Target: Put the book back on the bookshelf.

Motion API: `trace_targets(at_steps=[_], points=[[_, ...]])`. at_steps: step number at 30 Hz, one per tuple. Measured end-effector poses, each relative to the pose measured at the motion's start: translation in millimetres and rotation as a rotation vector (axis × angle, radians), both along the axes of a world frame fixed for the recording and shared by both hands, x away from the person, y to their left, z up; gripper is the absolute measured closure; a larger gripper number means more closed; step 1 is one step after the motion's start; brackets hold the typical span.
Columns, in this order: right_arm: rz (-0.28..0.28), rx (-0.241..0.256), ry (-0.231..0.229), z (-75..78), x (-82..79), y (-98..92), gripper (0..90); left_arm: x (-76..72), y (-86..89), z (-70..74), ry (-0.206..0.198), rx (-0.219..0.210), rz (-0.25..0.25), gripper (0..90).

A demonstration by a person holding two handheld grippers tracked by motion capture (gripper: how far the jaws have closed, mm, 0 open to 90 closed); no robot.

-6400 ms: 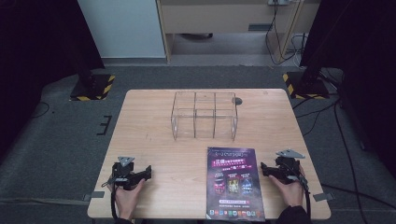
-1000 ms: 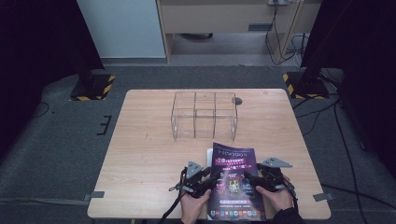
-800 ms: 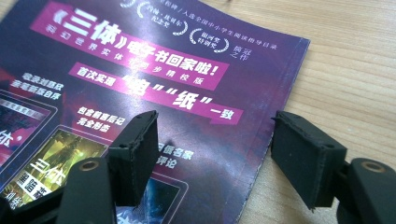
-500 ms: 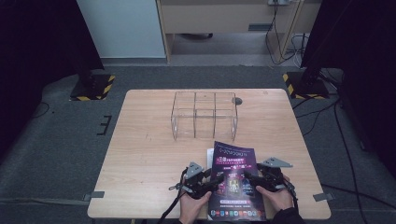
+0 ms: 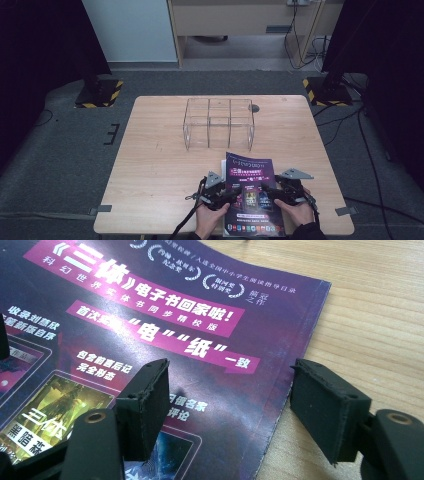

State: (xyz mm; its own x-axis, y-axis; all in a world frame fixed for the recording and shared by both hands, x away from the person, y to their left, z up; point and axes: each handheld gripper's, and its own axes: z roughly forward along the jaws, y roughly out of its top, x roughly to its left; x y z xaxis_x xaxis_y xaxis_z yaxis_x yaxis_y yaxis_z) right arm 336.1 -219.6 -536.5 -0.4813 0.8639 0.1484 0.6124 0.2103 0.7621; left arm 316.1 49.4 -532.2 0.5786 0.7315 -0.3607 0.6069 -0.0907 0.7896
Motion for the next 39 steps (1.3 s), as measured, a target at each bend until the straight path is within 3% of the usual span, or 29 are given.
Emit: trace_targets(at_steps=[3, 5, 10, 19, 25, 39], points=[[0.000, -0.001, -0.001, 0.0, 0.0, 0.1, 32.1, -2.2, 0.4, 0.4, -0.002, 0.028, 0.002, 48.6], [-0.004, -0.004, -0.001, 0.0, -0.1, 0.7, 32.0, -2.4, 0.4, -0.3, 0.022, 0.054, 0.002, 51.7], [-0.005, -0.001, 0.000, 0.1, 0.0, 0.9, 31.6, -0.2, 0.9, -0.9, 0.055, 0.051, 0.010, 57.2], [-0.004, 0.004, 0.000, 0.0, 0.2, 0.6, 30.1, -2.8, -0.5, 3.7, 0.036, 0.076, 0.029, 76.3], [0.001, 0.027, 0.013, 0.1, 0.5, -0.4, 27.3, -4.7, -0.4, 8.6, 0.032, 0.048, 0.022, 84.4], [0.015, 0.057, 0.005, 6.3, -2.5, -6.3, 23.1, -11.3, -1.9, 23.7, -0.024, 0.000, 0.009, 85.6]])
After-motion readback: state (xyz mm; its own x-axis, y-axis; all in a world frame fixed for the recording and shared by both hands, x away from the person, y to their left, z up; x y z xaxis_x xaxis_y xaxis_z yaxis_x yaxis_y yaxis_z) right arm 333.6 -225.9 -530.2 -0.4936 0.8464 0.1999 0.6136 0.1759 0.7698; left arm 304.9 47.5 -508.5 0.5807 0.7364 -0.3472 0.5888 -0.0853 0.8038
